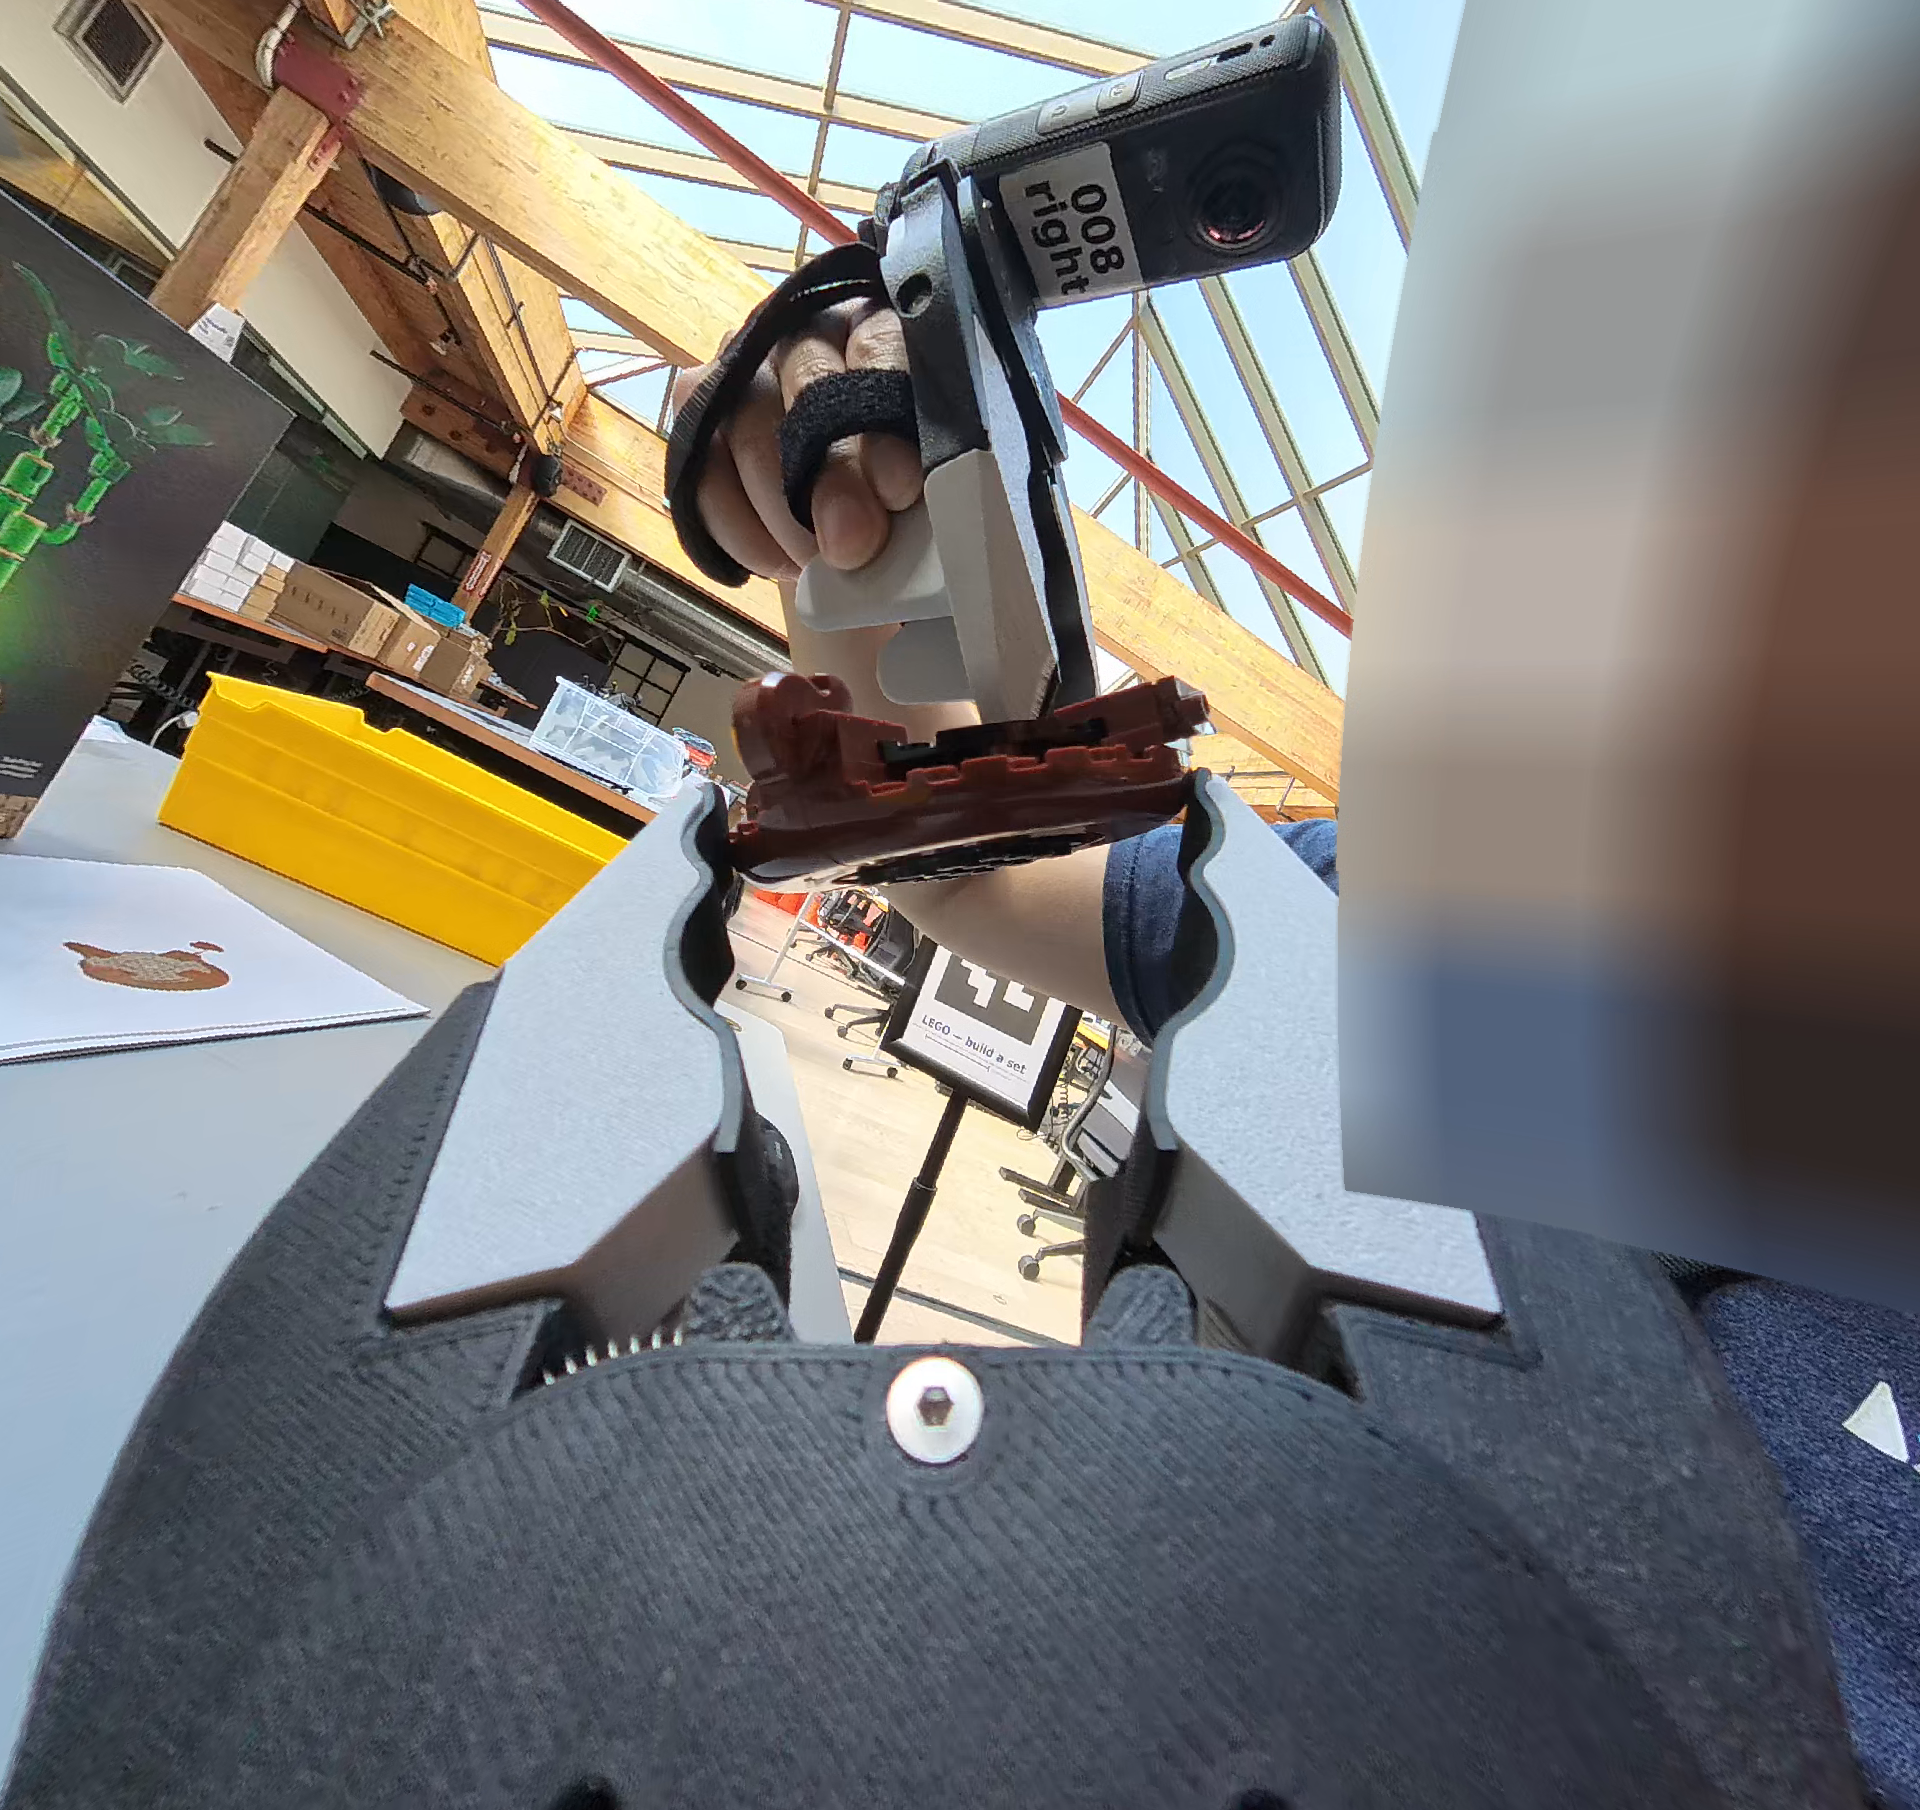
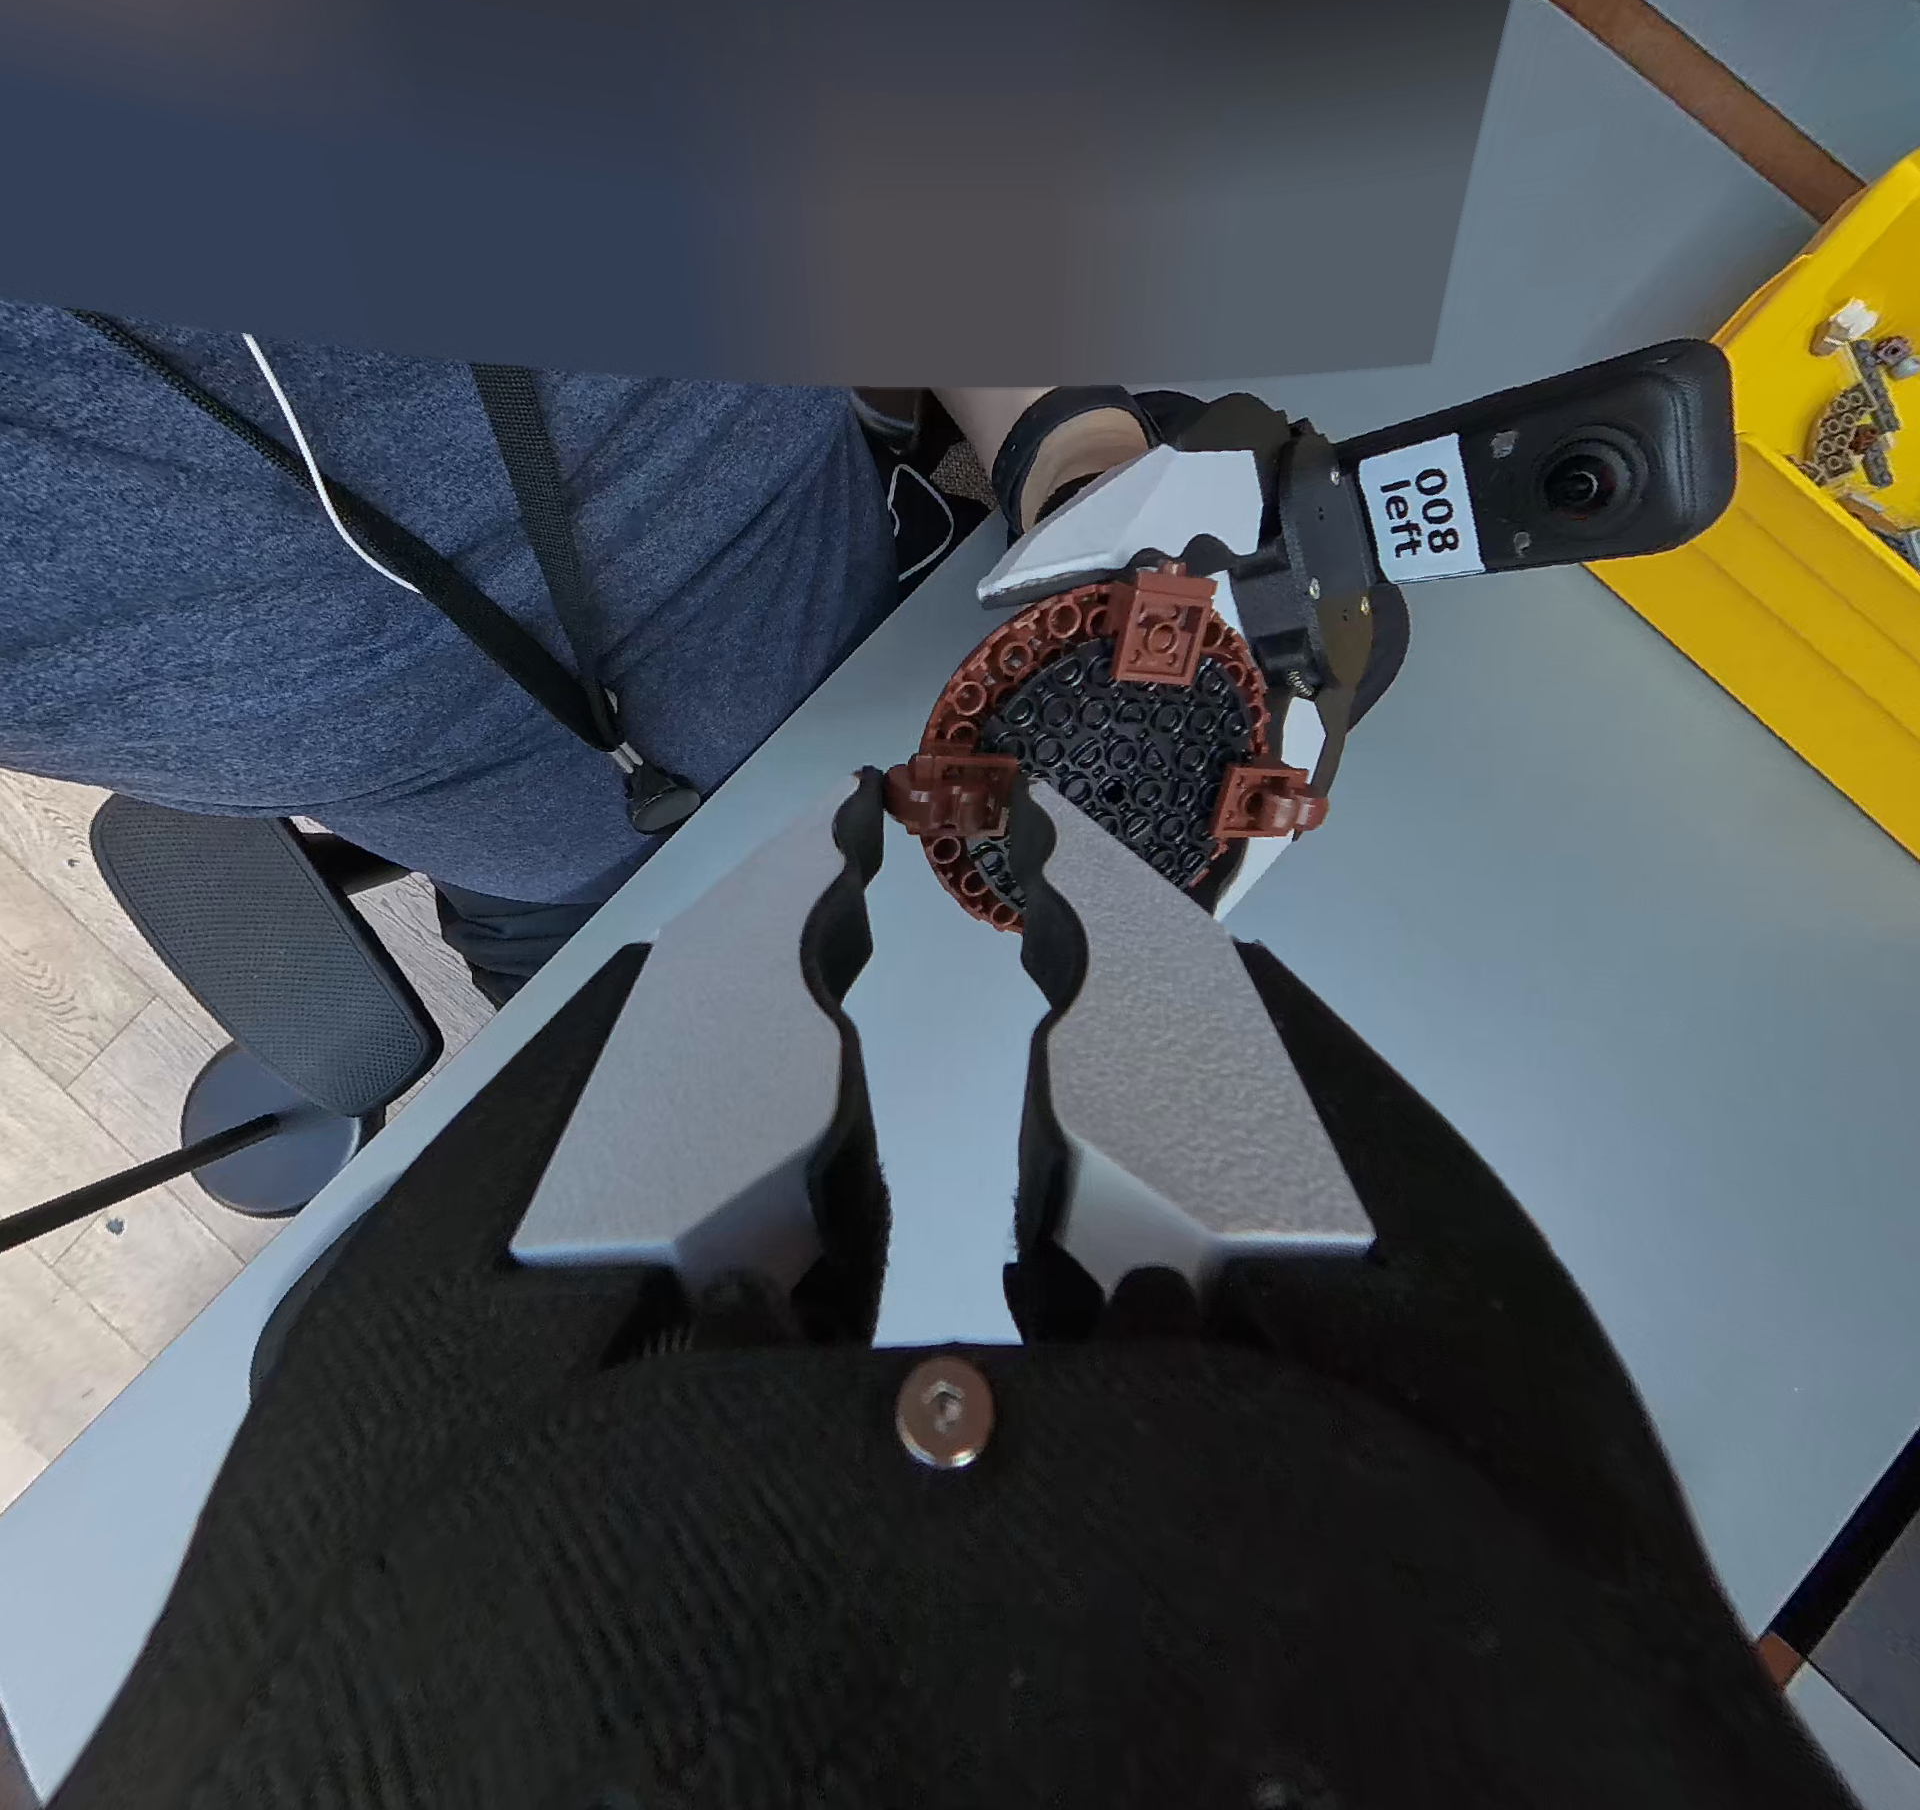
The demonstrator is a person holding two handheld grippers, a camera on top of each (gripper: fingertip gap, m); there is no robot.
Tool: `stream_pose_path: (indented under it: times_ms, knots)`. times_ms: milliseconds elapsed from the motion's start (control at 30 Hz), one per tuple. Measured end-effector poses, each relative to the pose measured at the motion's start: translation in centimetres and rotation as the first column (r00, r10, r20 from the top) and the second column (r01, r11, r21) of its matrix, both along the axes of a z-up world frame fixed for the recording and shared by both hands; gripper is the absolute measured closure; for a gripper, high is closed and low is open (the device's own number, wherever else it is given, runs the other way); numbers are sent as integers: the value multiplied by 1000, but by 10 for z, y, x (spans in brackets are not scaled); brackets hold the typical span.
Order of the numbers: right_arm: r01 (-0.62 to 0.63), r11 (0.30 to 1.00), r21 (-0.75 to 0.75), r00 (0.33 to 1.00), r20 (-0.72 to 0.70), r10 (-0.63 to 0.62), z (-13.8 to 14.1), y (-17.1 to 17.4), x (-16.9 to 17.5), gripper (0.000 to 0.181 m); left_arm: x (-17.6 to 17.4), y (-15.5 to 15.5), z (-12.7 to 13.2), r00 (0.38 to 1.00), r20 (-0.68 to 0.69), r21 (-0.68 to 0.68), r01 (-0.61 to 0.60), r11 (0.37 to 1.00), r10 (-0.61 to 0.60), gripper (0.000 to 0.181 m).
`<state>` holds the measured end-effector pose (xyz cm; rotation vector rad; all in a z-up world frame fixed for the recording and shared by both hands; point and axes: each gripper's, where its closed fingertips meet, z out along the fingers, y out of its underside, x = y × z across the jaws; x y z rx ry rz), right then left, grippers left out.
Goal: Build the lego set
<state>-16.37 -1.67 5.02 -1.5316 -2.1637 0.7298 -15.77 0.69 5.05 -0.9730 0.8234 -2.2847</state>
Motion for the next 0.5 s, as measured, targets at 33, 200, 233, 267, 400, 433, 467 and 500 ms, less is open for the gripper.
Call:
stream_pose_path:
  times_ms: [33, 200, 233, 267, 400, 433, 467, 500]
  knots:
    - [5, 1000, 9, 1000, -7, -5, 0, 1, -1, 158, -1, 1, 0, 1000, 3, -6, -1, 1000, 1, 96]
    - [14, 1000, 11, 1000, 0, -14, -1, 4, -1, 157, -1, 5, 0, 1000, 1, -22, -9, 1000, 9, 96]
    - [9, 1000, 15, 1000, 1, -9, -1, 5, -1, 158, -1, 5, -1, 1000, 0, -25, -7, 1000, 7, 96]
    - [3, 1000, 21, 1000, -5, -3, -1, 5, -2, 158, -1, 5, 0, 1000, 2, -25, -8, 1000, 8, 96]
    - [3, 999, 34, 1000, -7, -3, -1, 7, -2, 158, -2, 7, 0, 1000, 4, -14, -30, 999, 30, 96]
    - [1, 999, 35, 1000, -1, -1, -2, 6, -1, 158, -1, 7, -1, 1000, 1, -12, -31, 999, 31, 96]
    - [-1, 999, 33, 1000, 4, 1, -3, 6, 0, 158, -1, 7, -1, 999, -3, -6, -37, 999, 37, 96]
    - [-1, 1000, 29, 1000, 5, 1, -3, 6, 1, 158, 0, 6, -2, 999, -6, 2, -42, 999, 42, 96]
